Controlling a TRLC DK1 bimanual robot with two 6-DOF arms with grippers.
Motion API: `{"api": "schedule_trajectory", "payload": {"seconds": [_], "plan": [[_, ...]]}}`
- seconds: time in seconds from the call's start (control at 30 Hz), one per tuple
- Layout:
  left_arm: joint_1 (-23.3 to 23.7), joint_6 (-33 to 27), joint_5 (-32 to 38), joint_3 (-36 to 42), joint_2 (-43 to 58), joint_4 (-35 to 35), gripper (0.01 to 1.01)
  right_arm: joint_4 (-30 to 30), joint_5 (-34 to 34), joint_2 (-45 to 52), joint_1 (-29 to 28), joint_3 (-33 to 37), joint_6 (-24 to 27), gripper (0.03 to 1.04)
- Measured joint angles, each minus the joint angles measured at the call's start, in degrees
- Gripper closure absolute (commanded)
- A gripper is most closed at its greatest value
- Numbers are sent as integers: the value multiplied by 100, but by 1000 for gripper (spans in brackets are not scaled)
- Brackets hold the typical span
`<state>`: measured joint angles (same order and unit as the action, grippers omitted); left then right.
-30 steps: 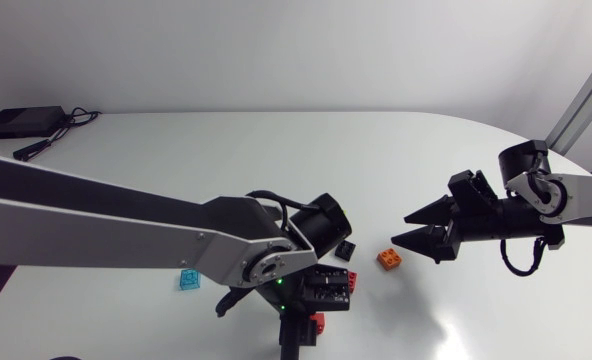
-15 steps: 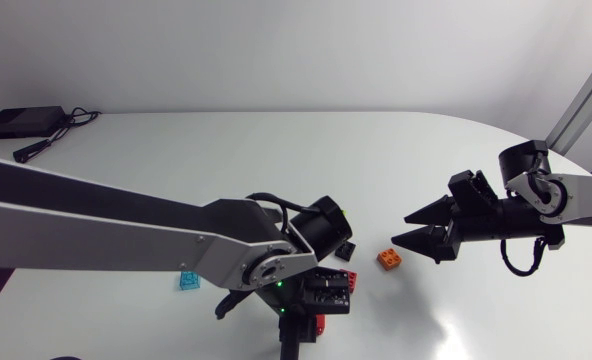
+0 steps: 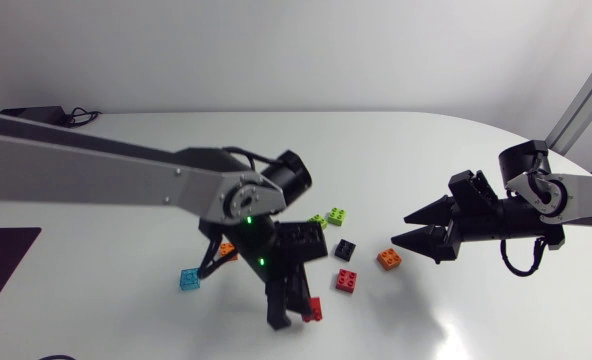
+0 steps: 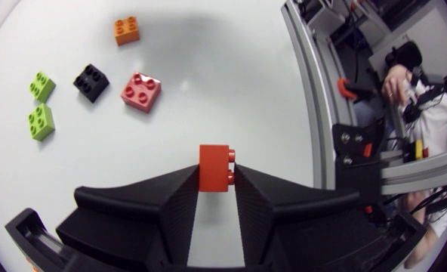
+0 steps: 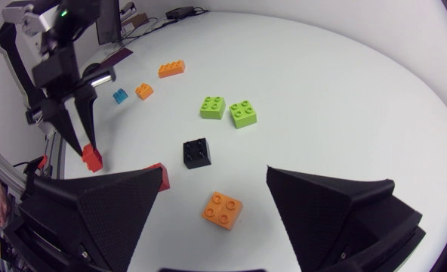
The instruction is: Separate the duplo bricks
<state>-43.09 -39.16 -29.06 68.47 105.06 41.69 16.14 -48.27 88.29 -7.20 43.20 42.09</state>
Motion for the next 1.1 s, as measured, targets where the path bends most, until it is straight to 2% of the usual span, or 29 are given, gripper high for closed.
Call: {"api": "schedule_trajectory", "payload": {"seconds": [0.1,0.17,0.27,1.1], "plan": [[699,-39,-1040,951,581,848,797,7,-72,4,-13,0,0,74],[1097,-232,-1491,1567,1049,1508,798,24,-111,24,-57,2,0,74],[1410,-315,-1773,1838,1453,1773,800,50,-175,94,-127,7,0,74],[1314,-494,-1993,2011,2634,2280,800,151,-262,621,-155,225,2,74]]}}
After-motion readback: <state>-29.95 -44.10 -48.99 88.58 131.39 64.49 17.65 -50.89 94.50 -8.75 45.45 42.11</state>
